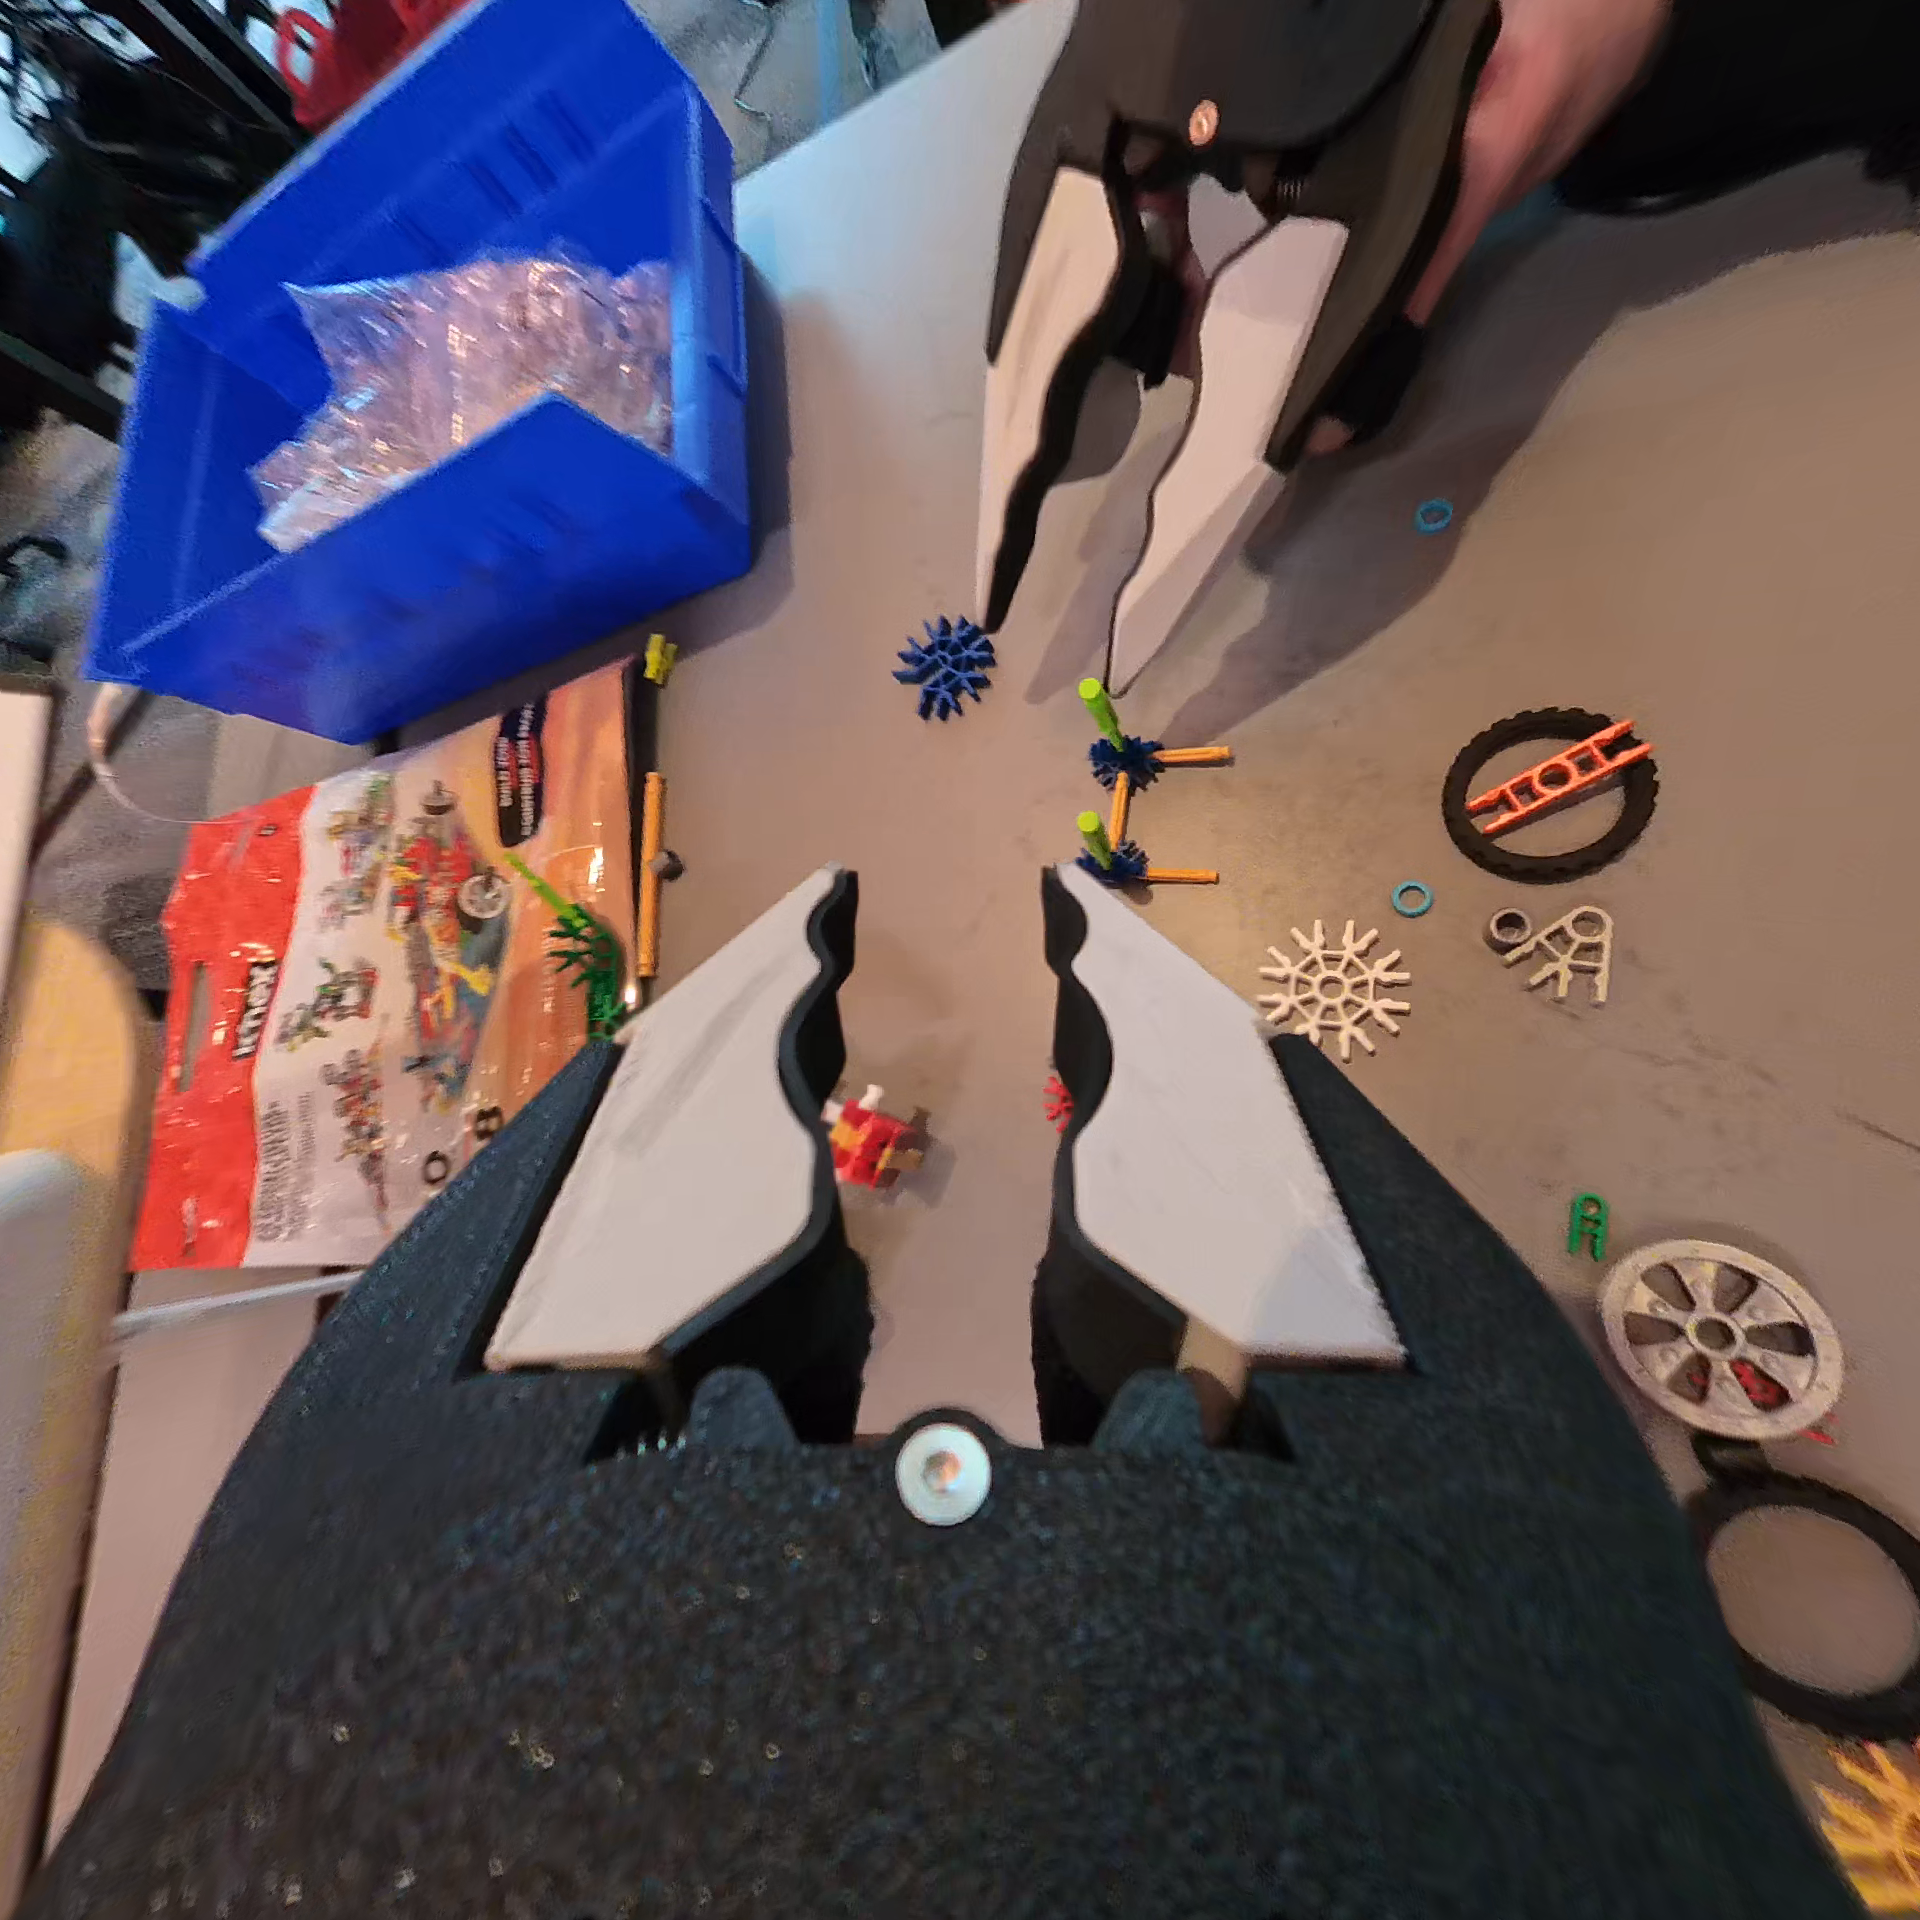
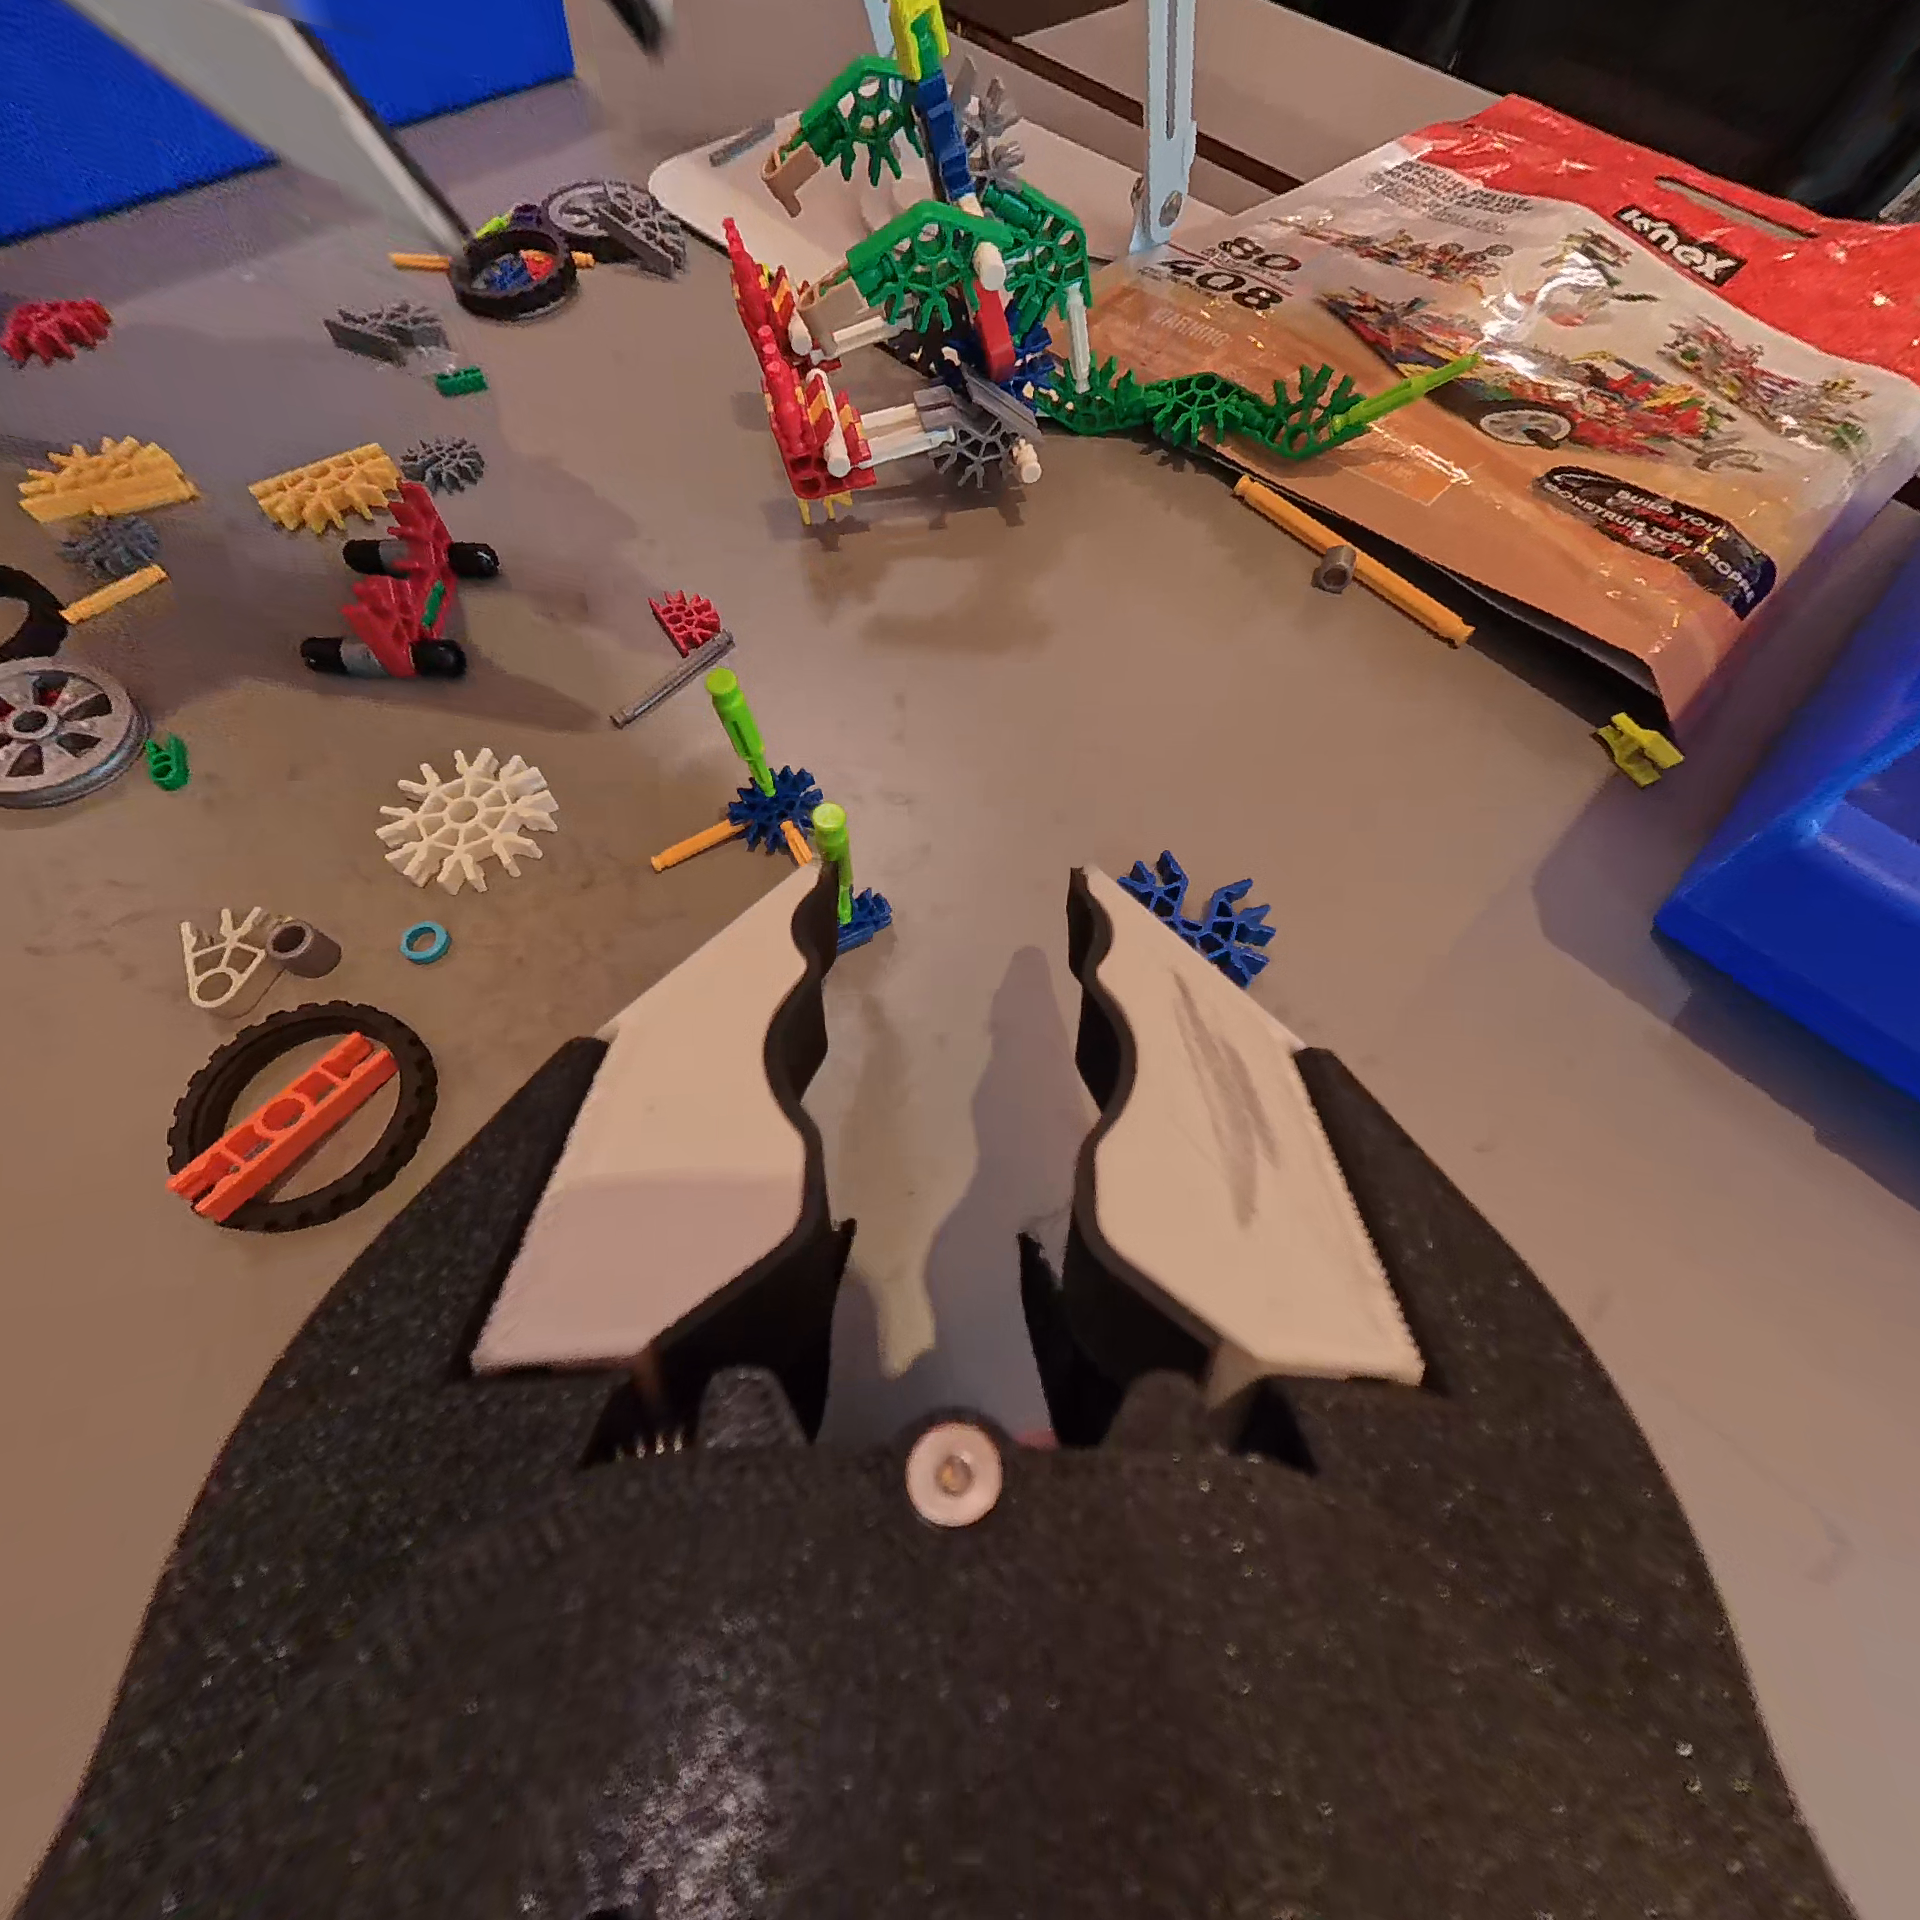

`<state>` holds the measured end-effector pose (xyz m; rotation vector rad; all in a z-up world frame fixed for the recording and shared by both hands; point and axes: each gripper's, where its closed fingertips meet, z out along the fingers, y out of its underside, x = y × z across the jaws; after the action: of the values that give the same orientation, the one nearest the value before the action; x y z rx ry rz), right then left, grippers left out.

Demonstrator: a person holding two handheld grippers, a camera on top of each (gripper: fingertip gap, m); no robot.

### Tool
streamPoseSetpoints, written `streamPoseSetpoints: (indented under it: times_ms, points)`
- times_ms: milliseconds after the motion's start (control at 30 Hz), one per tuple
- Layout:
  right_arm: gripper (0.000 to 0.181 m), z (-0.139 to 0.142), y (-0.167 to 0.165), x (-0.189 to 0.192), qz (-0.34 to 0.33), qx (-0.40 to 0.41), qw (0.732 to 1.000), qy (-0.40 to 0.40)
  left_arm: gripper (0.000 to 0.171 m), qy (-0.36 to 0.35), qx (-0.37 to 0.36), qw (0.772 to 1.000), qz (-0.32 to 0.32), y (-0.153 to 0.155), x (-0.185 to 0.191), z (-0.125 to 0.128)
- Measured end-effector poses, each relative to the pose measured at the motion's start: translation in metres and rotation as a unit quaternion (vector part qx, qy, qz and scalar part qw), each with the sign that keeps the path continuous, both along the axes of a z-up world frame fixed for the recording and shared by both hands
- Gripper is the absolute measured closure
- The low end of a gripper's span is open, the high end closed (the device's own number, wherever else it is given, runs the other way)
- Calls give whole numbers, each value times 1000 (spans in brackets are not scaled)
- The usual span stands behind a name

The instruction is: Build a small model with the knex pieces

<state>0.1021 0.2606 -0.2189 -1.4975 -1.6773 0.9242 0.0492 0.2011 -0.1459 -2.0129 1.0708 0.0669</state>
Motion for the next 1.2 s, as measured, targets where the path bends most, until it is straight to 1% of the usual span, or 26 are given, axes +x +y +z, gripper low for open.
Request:
streamPoseSetpoints:
  times_ms: [67, 267, 333, 367, 433, 567, 633, 733, 833, 933, 1067, 1200]
  points:
    - [137, -1, 0, 0, 0, 3, 1000, -4, 138, 12, 11, 1000, 8, -6, -7, 13]
    - [137, 1, 1, 3, -3, 1, 1000, 3, 139, 85, 16, 995, 47, -35, -45, 42]
    - [137, 1, 0, 4, -2, 1, 1000, 4, 141, 82, 8, 995, 62, -49, -51, 50]
    - [137, 1, 0, 4, -2, 1, 1000, 4, 141, 83, 1, 994, 70, -55, -54, 50]
    - [137, 1, 0, 4, -1, 4, 1000, 2, 144, 88, -10, 991, 100, -64, -64, 41]
    - [137, 1, -1, 4, 0, 9, 1000, 5, 145, 59, -88, 987, 120, -85, -72, -8]
    - [137, 2, -1, 4, 1, 7, 1000, 7, 146, 62, -118, 983, 129, -94, -79, -30]
    - [137, 3, -1, 5, 1, 5, 1000, 11, 149, 58, -148, 977, 143, -105, -89, -53]
    - [137, 4, -1, 5, 1, 7, 1000, 12, 152, 45, -159, 974, 153, -110, -95, -64]
    - [137, 4, -2, 5, 2, 9, 1000, 13, 156, 42, -159, 973, 164, -116, -102, -68]
    - [137, 4, -2, 5, 3, 13, 1000, 14, 156, 35, -148, 969, 194, -124, -115, -68]
    - [137, 5, -2, 5, 5, 12, 1000, 16, 156, 34, -134, 958, 250, -135, -137, -62]
